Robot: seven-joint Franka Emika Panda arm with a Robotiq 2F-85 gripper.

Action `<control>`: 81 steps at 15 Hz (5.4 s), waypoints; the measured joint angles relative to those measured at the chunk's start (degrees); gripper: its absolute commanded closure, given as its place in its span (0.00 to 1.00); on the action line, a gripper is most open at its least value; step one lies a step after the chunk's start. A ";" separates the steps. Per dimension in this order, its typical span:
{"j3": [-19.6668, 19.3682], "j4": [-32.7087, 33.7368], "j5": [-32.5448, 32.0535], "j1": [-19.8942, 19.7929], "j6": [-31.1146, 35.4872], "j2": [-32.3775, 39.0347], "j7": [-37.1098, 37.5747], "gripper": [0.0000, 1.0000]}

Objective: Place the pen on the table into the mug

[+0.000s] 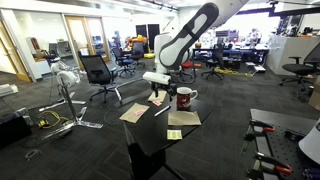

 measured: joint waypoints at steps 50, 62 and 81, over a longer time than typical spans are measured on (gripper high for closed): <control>0.70 5.01 -3.56 1.58 -24.34 -9.50 -2.31 0.96; 0.70 10.11 -16.74 2.77 -39.75 -13.97 0.24 0.86; 1.58 8.85 -44.63 7.62 -45.41 -13.38 29.04 0.96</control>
